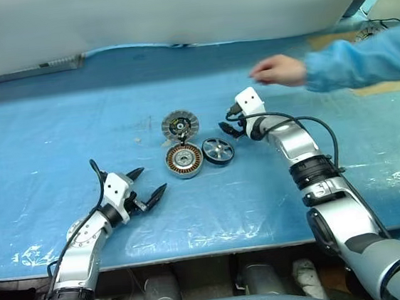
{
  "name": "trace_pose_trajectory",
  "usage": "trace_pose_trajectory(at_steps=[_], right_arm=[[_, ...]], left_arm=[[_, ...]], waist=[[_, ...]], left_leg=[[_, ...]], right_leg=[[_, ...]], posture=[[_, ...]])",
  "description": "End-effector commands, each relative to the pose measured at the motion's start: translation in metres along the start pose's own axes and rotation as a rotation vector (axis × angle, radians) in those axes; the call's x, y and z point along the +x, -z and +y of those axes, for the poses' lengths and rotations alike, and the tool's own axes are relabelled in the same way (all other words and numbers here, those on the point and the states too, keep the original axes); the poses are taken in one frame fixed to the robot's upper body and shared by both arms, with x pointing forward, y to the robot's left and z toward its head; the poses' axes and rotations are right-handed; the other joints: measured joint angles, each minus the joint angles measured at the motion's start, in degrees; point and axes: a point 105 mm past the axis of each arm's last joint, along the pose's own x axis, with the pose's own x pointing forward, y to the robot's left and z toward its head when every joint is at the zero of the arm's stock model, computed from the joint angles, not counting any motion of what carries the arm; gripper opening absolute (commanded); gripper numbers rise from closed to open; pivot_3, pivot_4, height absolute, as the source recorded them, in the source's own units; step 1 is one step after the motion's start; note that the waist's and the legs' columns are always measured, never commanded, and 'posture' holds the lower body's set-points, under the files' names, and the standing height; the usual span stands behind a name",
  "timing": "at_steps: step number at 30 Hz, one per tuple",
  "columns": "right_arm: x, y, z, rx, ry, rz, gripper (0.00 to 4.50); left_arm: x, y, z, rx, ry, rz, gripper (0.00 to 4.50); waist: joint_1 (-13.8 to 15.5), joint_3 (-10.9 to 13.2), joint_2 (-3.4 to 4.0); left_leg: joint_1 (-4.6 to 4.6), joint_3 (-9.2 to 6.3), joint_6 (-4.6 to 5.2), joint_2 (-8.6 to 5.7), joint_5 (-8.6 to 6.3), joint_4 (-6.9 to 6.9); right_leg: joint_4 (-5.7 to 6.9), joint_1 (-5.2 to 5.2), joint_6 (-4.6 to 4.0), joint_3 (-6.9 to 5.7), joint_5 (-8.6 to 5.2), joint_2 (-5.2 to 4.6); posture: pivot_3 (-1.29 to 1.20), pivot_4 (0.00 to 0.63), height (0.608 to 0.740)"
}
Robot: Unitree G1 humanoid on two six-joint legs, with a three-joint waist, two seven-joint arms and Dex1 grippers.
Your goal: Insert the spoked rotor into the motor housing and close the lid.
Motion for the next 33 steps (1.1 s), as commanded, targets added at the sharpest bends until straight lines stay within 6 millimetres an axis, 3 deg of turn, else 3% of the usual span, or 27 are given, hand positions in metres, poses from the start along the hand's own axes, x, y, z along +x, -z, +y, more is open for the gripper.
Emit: trace_pose_trajectory(at_steps=[1, 8, 21, 33], right_arm=[[0.004, -0.002, -0.008, 0.016, 0.043, -0.025, 4.39], [0.006, 0.010, -0.005, 0.026, 0.038, -0.004, 4.39], [0.005, 0.012, -0.002, 0.029, 0.025, 0.002, 4.39], [0.000, -0.005, -0.003, 0.036, -0.004, -0.049, 4.39]], left_arm=[[-0.001, -0.006, -0.001, 0.023, -0.002, -0.026, 4.50], [0.001, -0.009, -0.003, 0.023, 0.000, -0.033, 4.50], [0.003, -0.012, -0.002, 0.031, 0.010, -0.034, 4.50], [0.002, -0.010, -0.001, 0.028, 0.004, -0.030, 4.50]], waist=[[0.1, 0.0, 0.00], [0.1, 0.0, 0.01], [0.1, 0.0, 0.00], [0.1, 0.0, 0.01]], left_leg=[[-0.02, 0.00, 0.00, 0.01, 0.00, 0.00], [-0.03, 0.00, 0.02, 0.03, -0.01, 0.01], [-0.03, 0.00, 0.03, 0.04, -0.02, 0.00], [-0.03, 0.01, 0.04, 0.04, -0.02, -0.03]], right_leg=[[-0.01, 0.00, 0.00, -0.01, 0.00, 0.00], [0.00, 0.00, -0.01, -0.03, 0.00, 0.00], [-0.02, -0.01, -0.02, -0.05, -0.01, 0.00], [-0.03, -0.02, -0.03, -0.05, -0.01, 0.00]], posture=[[0.00, 0.150, 0.740], [0.00, 0.150, 0.740], [0.00, 0.150, 0.740], [0.00, 0.150, 0.740]])
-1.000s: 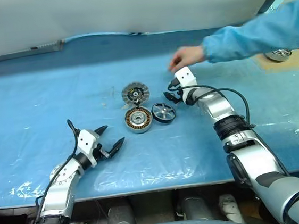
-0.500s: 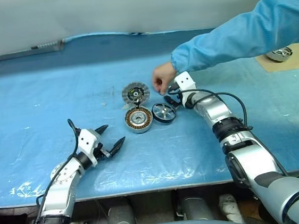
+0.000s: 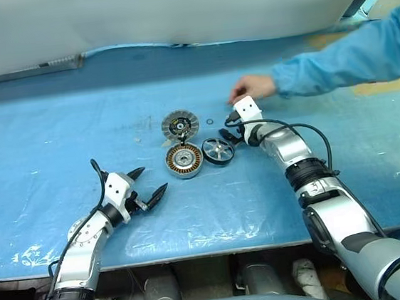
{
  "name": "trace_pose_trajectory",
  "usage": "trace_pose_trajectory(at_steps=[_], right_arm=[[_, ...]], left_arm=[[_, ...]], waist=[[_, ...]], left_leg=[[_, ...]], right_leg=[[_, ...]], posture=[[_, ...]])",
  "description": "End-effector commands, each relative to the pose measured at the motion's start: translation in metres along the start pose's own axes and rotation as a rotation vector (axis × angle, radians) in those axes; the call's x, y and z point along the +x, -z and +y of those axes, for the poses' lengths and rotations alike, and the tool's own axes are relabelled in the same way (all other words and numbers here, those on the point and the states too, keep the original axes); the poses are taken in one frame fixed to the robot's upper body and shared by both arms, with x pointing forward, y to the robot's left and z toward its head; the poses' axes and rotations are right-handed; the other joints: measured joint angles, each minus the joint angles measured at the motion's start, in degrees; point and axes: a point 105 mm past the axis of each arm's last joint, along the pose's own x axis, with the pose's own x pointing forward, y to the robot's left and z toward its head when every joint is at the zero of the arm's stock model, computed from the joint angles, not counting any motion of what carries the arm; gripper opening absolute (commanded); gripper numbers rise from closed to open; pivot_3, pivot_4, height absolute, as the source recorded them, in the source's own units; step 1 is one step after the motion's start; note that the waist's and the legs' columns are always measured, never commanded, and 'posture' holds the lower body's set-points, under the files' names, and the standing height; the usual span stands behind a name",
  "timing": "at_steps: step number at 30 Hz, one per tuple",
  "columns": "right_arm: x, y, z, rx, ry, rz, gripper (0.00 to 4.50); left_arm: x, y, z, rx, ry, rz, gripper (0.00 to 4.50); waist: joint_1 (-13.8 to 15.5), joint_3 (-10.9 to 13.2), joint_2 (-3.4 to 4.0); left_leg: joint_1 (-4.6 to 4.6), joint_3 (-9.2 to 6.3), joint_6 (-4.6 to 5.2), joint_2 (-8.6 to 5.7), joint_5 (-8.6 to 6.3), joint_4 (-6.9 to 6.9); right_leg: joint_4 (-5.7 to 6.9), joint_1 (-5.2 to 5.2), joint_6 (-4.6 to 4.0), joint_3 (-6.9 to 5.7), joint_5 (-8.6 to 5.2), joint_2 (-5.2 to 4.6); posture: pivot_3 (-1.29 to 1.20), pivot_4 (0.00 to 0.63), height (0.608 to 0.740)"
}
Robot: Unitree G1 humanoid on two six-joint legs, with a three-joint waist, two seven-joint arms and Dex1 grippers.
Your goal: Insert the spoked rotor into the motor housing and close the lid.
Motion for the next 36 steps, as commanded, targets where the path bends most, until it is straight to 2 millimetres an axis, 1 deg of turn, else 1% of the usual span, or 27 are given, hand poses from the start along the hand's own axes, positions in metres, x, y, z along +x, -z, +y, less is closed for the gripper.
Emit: trace_pose_trajectory(at_steps=[1, 5, 10, 13, 18, 24, 29, 32, 36], right_arm=[[-0.005, -0.025, -0.006, 0.009, 0.000, -0.091, 4.39], [-0.002, -0.034, -0.003, 0.002, -0.017, -0.117, 4.39], [0.008, -0.041, 0.005, -0.015, -0.030, -0.129, 4.39], [0.015, -0.047, 0.013, -0.019, -0.047, -0.139, 4.39], [0.025, -0.055, 0.029, -0.026, -0.076, -0.153, 4.39], [0.033, -0.057, 0.045, -0.010, -0.094, -0.152, 4.39], [0.037, -0.046, 0.046, 0.022, -0.068, -0.117, 4.39], [0.037, -0.040, 0.041, 0.049, -0.041, -0.101, 4.39], [0.036, -0.038, 0.033, 0.073, -0.004, -0.096, 4.39]], left_arm=[[0.001, -0.008, 0.001, 0.022, 0.001, -0.026, 4.50], [0.002, -0.010, 0.001, 0.021, -0.003, -0.031, 4.50], [0.003, -0.016, 0.000, 0.025, -0.005, -0.037, 4.50], [0.002, -0.021, -0.001, 0.029, -0.007, -0.039, 4.50], [-0.002, -0.027, 0.001, 0.036, -0.013, -0.033, 4.50], [-0.008, -0.028, 0.003, 0.043, -0.022, -0.020, 4.50], [-0.012, -0.027, 0.003, 0.046, -0.028, -0.013, 4.50], [-0.016, -0.020, 0.005, 0.045, -0.037, -0.004, 4.50], [-0.019, -0.013, 0.005, 0.041, -0.046, 0.003, 4.50]], waist=[[0.0, 0.0, 0.00], [0.0, 0.0, 0.00], [-0.2, 0.0, 0.00], [-0.1, 0.0, 0.00], [-0.2, 0.0, 0.01], [-0.2, 0.0, 0.02], [-0.1, 0.0, 0.04], [-0.1, 0.0, 0.04], [-0.1, 0.0, 0.04]], left_leg=[[0.00, 0.00, 0.00, 0.00, 0.00, 0.00], [-0.01, 0.01, 0.01, 0.00, 0.00, -0.02], [-0.03, 0.06, 0.01, 0.02, 0.00, -0.06], [-0.14, 0.07, 0.01, 0.02, 0.00, -0.07], [-0.65, 0.07, 0.01, 0.04, 0.01, -0.02], [-0.69, 0.07, 0.06, 0.13, 0.00, 0.00], [-0.70, 0.07, 0.04, 0.15, 0.00, 0.05], [-0.69, 0.07, 0.04, 0.15, 0.00, 0.06], [-0.68, 0.07, 0.04, 0.17, 0.00, 0.08]], right_leg=[[0.00, 0.00, 0.00, 0.00, 0.00, 0.00], [-0.04, 0.00, 0.00, 0.00, 0.00, 0.00], [-0.03, -0.09, -0.02, 0.00, -0.01, 0.00], [-0.03, -0.20, -0.04, 0.00, -0.02, 0.00], [0.06, -0.69, -0.07, -0.04, -0.01, 0.00], [0.11, -0.72, -0.18, -0.14, -0.07, 0.02], [0.15, -0.72, -0.18, -0.16, -0.07, 0.02], [0.17, -0.72, -0.18, -0.15, -0.07, 0.02], [0.21, -0.72, -0.19, -0.16, -0.08, 0.02]], posture=[[0.00, 0.150, 0.740], [0.00, 0.150, 0.740], [0.00, 0.150, 0.740], [0.00, 0.150, 0.740], [0.00, 0.150, 0.740], [0.00, 0.150, 0.740], [0.00, 0.150, 0.740], [0.00, 0.150, 0.740], [0.00, 0.150, 0.740]])
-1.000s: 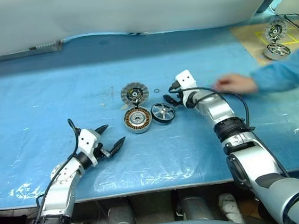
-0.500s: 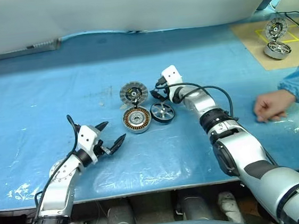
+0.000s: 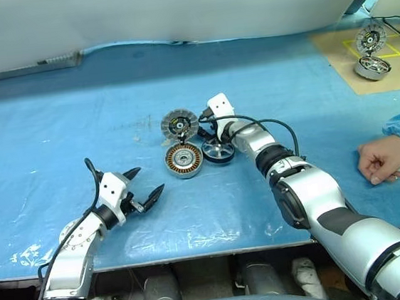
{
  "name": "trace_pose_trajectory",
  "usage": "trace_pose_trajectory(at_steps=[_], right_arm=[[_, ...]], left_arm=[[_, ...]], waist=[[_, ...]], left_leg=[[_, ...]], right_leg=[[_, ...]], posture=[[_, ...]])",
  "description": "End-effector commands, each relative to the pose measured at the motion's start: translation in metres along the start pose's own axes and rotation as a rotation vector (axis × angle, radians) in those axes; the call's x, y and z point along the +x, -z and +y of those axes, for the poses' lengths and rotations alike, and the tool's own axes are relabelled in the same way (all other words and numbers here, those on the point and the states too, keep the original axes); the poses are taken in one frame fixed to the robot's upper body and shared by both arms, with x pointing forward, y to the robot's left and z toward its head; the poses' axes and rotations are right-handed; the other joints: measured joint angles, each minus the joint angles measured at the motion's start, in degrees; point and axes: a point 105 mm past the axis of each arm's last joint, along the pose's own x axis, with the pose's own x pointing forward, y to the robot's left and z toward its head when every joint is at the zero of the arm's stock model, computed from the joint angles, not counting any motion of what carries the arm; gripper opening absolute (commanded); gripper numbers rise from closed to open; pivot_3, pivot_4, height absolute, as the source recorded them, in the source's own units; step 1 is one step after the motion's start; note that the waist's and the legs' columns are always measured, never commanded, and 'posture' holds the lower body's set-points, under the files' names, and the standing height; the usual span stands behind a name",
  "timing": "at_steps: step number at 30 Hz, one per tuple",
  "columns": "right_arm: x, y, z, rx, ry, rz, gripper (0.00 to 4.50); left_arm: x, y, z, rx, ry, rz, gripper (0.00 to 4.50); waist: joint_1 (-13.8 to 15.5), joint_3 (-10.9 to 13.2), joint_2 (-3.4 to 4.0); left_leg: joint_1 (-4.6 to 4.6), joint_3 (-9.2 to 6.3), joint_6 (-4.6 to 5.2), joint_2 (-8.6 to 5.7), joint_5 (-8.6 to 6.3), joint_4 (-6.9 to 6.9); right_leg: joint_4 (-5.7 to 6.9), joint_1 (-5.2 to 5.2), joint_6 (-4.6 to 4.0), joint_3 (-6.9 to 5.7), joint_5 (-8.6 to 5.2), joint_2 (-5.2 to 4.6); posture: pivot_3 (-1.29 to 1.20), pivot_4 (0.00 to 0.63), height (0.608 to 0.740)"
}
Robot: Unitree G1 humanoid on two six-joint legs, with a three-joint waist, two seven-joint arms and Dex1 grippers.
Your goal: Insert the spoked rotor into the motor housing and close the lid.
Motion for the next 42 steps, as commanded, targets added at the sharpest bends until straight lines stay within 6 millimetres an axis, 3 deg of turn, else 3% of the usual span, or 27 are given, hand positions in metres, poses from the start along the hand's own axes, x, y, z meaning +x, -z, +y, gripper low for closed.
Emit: trace_pose_trajectory(at_steps=[1, 7, 8, 10, 17, 31, 34, 42], right_arm=[[-0.001, -0.013, -0.010, 0.013, 0.039, -0.039, 4.39], [-0.001, 0.003, -0.009, 0.051, 0.040, 0.035, 4.39], [-0.001, 0.003, -0.009, 0.055, 0.042, 0.040, 4.22], [-0.001, 0.004, -0.009, 0.062, 0.047, 0.044, 3.84], [0.001, 0.003, -0.004, 0.045, 0.042, 0.048, 1.44], [0.000, 0.003, -0.004, 0.012, 0.035, 0.060, 1.44], [0.000, 0.005, -0.004, 0.010, 0.031, 0.067, 0.65], [0.000, -0.011, -0.005, 0.021, 0.014, 0.015, 0.65]], left_arm=[[-0.005, -0.002, 0.005, 0.018, -0.021, -0.026, 4.50], [-0.005, 0.007, 0.003, 0.012, -0.022, -0.026, 4.50], [-0.005, 0.008, 0.003, 0.012, -0.022, -0.027, 4.50], [-0.005, 0.009, 0.003, 0.011, -0.022, -0.027, 4.50], [-0.006, 0.010, 0.002, 0.009, -0.021, -0.029, 4.50], [-0.003, 0.011, -0.001, 0.003, -0.017, -0.034, 4.50], [-0.002, 0.011, -0.001, 0.001, -0.017, -0.035, 4.50], [0.000, 0.009, -0.004, -0.004, -0.013, -0.038, 4.50]], waist=[[0.0, 0.0, 0.00], [0.1, 0.0, 0.00], [0.1, 0.0, 0.00], [0.1, 0.0, 0.00], [0.1, 0.0, 0.00], [0.1, 0.0, 0.00], [0.1, 0.0, 0.00], [0.0, 0.0, 0.00]], left_leg=[[0.00, 0.00, 0.00, 0.00, 0.00, 0.02], [0.01, 0.00, 0.01, 0.04, -0.01, 0.16], [0.02, 0.00, 0.01, 0.04, -0.01, 0.17], [0.02, 0.00, 0.01, 0.05, -0.01, 0.17], [0.05, 0.00, 0.01, 0.06, -0.01, 0.19], [0.05, 0.00, 0.00, 0.06, -0.02, 0.18], [0.05, 0.00, 0.00, 0.06, -0.02, 0.18], [0.05, 0.00, 0.00, 0.07, -0.02, 0.18]], right_leg=[[0.02, 0.00, 0.00, 0.00, 0.00, 0.00], [0.14, 0.02, -0.01, 0.00, 0.00, 0.00], [0.15, 0.02, -0.01, 0.00, 0.00, 0.00], [0.16, 0.03, -0.01, 0.00, 0.00, 0.00], [0.17, 0.05, -0.02, 0.00, 0.00, 0.00], [0.16, 0.05, -0.02, 0.00, 0.00, 0.01], [0.16, 0.05, -0.02, 0.00, 0.00, 0.01], [0.16, 0.04, -0.02, 0.00, 0.00, 0.01]], posture=[[0.00, 0.150, 0.740], [0.00, 0.150, 0.740], [0.00, 0.150, 0.740], [0.00, 0.150, 0.740], [0.00, 0.150, 0.740], [0.00, 0.150, 0.740], [0.00, 0.150, 0.740], [0.00, 0.150, 0.740]])
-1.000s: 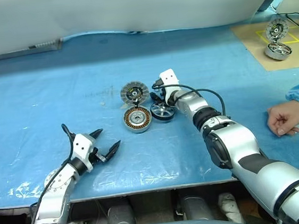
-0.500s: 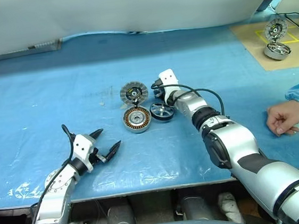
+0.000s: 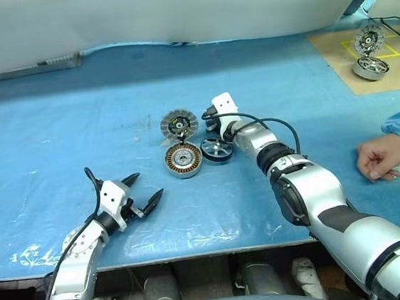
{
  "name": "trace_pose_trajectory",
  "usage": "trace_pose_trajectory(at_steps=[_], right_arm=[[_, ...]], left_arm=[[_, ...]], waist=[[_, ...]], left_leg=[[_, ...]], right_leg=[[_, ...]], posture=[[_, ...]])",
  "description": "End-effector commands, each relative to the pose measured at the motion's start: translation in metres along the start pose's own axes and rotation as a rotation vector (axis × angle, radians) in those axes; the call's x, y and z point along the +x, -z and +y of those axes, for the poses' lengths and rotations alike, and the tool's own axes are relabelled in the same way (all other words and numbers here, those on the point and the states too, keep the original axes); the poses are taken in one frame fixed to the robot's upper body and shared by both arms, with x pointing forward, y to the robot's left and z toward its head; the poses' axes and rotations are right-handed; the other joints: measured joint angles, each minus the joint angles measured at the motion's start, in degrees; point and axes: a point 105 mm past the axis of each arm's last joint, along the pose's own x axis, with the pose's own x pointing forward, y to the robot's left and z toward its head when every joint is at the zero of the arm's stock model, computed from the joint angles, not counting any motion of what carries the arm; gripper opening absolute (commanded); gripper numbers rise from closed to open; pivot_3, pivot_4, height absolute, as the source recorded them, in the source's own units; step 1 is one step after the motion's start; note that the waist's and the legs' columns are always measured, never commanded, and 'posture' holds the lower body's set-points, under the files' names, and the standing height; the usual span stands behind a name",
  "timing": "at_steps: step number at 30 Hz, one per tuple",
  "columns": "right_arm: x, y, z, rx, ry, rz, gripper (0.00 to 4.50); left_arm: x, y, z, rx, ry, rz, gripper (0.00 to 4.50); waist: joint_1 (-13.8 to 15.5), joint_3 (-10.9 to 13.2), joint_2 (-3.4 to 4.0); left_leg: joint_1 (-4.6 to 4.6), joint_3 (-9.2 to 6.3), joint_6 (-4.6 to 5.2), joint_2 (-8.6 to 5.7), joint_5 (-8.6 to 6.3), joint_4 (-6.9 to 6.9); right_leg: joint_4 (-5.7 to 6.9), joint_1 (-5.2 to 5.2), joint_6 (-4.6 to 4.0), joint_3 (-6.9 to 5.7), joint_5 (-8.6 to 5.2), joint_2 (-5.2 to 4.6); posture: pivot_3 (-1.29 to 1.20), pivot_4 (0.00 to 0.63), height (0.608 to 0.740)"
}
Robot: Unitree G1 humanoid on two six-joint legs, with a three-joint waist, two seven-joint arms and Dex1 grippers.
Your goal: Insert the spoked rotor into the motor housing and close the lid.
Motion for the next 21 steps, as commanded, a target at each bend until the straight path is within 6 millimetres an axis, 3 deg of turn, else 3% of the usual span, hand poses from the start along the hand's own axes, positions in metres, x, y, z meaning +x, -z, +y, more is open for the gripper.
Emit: trace_pose_trajectory(at_steps=[1, 11, 15, 18, 21], right_arm=[[-0.001, -0.017, -0.001, -0.002, -0.012, -0.038, 0.65], [-0.016, -0.059, -0.038, 0.023, 0.065, -0.153, 0.65], [-0.032, -0.075, -0.059, -0.045, 0.076, -0.203, 0.65], [-0.053, -0.071, -0.057, -0.194, 0.006, -0.207, 0.65], [-0.082, -0.056, -0.037, -0.283, -0.121, -0.180, 0.65]], left_arm=[[0.001, -0.007, -0.002, 0.015, 0.004, -0.024, 4.50], [0.008, -0.011, -0.002, 0.011, 0.015, -0.036, 4.50], [0.013, -0.019, 0.001, 0.003, 0.006, -0.061, 4.50], [0.015, -0.025, 0.002, 0.004, 0.005, -0.079, 4.50], [0.016, -0.028, 0.005, 0.016, -0.005, -0.089, 4.50]], waist=[[0.0, 0.0, 0.00], [0.1, 0.1, 0.09], [0.2, 0.1, 0.12], [0.4, 0.1, 0.10], [0.8, 0.1, 0.08]], left_leg=[[0.00, 0.00, 0.00, 0.00, 0.00, 0.00], [-0.07, 0.00, 0.00, 0.00, 0.00, 0.00], [-0.10, 0.00, 0.00, -0.01, 0.00, 0.00], [-0.16, -0.01, 0.00, 0.00, 0.01, 0.00], [-0.19, -0.02, 0.07, 0.00, 0.05, -0.05]], right_leg=[[0.00, 0.00, 0.00, 0.00, 0.00, 0.00], [-0.01, -0.04, -0.01, -0.01, 0.00, 0.00], [-0.03, -0.05, -0.01, -0.01, 0.00, 0.00], [-0.08, -0.04, -0.01, -0.06, 0.00, 0.01], [-0.18, -0.01, 0.01, -0.07, 0.01, 0.03]], posture=[[0.00, 0.150, 0.740], [0.00, 0.150, 0.740], [0.00, 0.150, 0.740], [0.00, 0.150, 0.740], [0.00, 0.150, 0.740]])
